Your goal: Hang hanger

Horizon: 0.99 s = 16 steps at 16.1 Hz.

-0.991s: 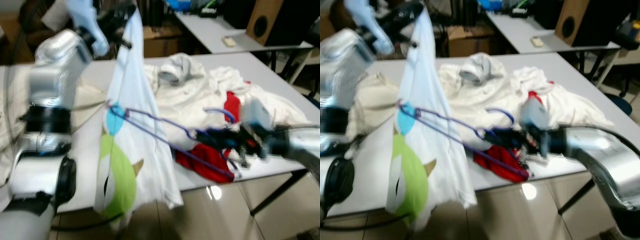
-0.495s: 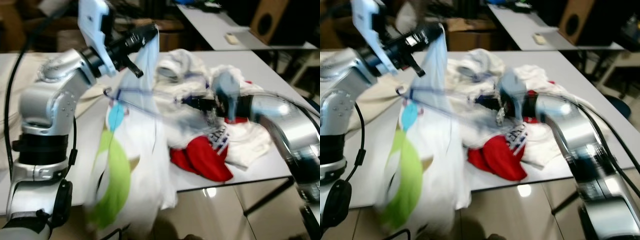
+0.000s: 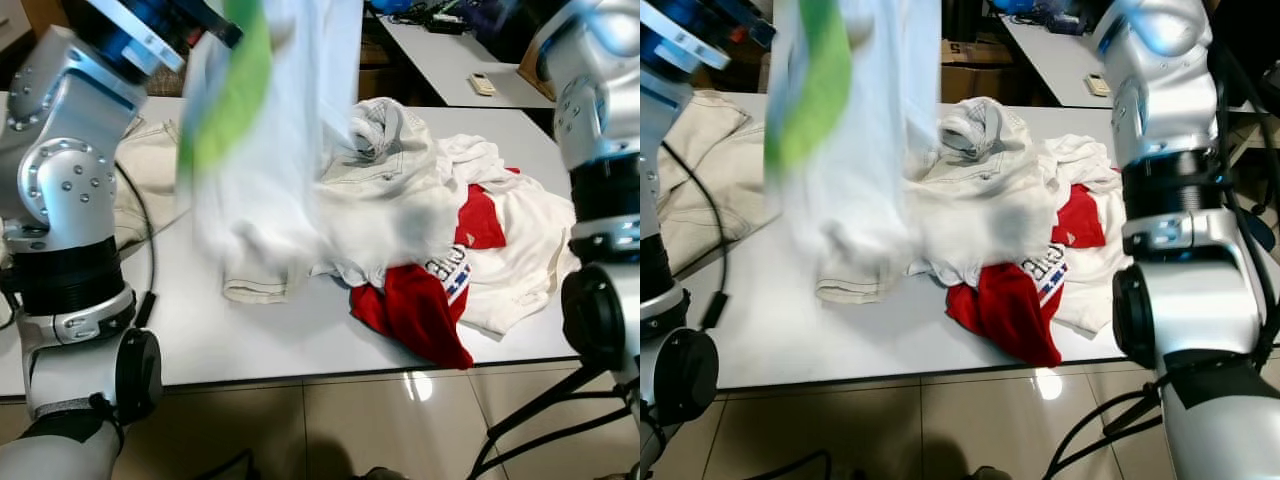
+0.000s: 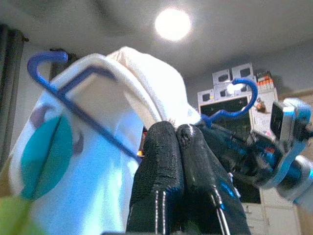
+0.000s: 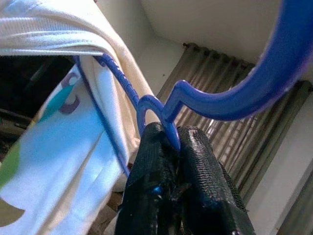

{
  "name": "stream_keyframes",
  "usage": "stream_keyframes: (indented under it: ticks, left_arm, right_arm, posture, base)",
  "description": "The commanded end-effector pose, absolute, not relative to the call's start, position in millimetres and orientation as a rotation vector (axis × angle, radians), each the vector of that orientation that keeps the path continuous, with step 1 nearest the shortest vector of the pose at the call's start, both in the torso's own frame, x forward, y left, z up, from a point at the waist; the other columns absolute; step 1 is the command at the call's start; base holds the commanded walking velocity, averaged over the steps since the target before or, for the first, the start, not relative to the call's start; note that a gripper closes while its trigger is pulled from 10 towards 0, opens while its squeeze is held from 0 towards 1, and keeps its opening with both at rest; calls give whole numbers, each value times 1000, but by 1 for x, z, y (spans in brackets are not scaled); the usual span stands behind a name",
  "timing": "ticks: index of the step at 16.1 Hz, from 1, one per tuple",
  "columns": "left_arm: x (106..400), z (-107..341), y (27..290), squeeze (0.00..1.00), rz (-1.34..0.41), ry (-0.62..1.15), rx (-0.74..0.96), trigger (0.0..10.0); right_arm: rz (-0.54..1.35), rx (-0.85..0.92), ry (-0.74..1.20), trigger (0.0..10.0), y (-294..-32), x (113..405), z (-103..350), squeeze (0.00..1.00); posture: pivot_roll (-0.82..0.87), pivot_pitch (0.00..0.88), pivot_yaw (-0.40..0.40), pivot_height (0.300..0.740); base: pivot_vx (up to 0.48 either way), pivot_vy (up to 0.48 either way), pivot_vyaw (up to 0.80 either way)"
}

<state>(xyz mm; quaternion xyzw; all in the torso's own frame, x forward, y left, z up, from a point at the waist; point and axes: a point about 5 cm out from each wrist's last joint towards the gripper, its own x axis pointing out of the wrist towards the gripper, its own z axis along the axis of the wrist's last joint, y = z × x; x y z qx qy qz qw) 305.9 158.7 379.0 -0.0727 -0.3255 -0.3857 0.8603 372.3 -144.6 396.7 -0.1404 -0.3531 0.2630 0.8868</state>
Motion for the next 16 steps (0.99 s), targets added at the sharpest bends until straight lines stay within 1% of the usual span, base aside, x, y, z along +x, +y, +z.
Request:
stream_keyframes:
  ticks: [1, 2, 3, 5, 6, 7, 9, 11, 12, 13, 14, 15, 16]
  left_arm:
    - [305, 379, 156, 0, -821, -689, -175, 10000]
    - [305, 379, 156, 0, -820, -685, -179, 10000]
    - [308, 366, 150, 0, -813, -633, -170, 10000]
    - [314, 354, 144, 0, -799, -575, -169, 10000]
    - [326, 330, 142, 0, -725, -442, -119, 10000]
    - [332, 320, 143, 0, -679, -388, -85, 10000]
    - [348, 288, 153, 0, -518, -233, 14, 10000]
    - [358, 259, 160, 0, -392, -133, 143, 10000]
    - [362, 248, 161, 0, -361, -107, 196, 10000]
    - [364, 242, 162, 0, -332, -91, 239, 10000]
    - [370, 229, 170, 0, -249, -53, 281, 10000]
    - [373, 216, 175, 0, -228, -13, 309, 10000]
    - [372, 201, 177, 0, -267, 42, 341, 10000]
  right_arm:
    - [509, -293, -732, 10000, -154, 377, 385, 0]
    - [500, -297, -742, 10000, -155, 377, 382, 0]
    - [517, -322, -689, 10000, -153, 380, 358, 0]
    - [582, -339, -614, 10000, -151, 380, 332, 0]
    - [705, -366, -515, 10000, -146, 376, 304, 0]
    - [747, -375, -482, 10000, -146, 373, 293, 0]
    - [902, -414, -365, 10000, -148, 351, 261, 0]
    - [1058, -523, -215, 10000, -157, 322, 237, 0]
    - [1127, -533, -150, 10000, -162, 306, 231, 0]
    - [1160, -542, -114, 10000, -165, 297, 229, 0]
    - [1216, -571, -19, 10000, -177, 279, 225, 0]
    - [1236, -566, 31, 10000, -185, 265, 227, 0]
    - [1242, -555, 52, 10000, -191, 256, 234, 0]
  posture:
    - [-96, 0, -64, 740]
    - [-96, 0, -64, 740]
    - [-108, 0, -51, 740]
    - [-113, 0, -41, 740]
    - [-114, 0, -38, 740]
    - [-118, 0, -32, 740]
    - [-120, 0, -26, 740]
    - [-130, 0, -19, 740]
    - [-138, 0, -14, 740]
    - [-138, 0, -14, 740]
    - [-147, 0, -8, 740]
    - [-147, 0, -8, 740]
    - [-150, 0, -10, 740]
  base:
    - [0, 0, 0]
    - [0, 0, 0]
    - [0, 0, 0]
    - [0, 0, 0]
    - [0, 0, 0]
    - [0, 0, 0]
    - [0, 0, 0]
    - [0, 0, 0]
    - [0, 0, 0]
    - [0, 0, 0]
    - [0, 0, 0]
    - [0, 0, 0]
    - [0, 0, 0]
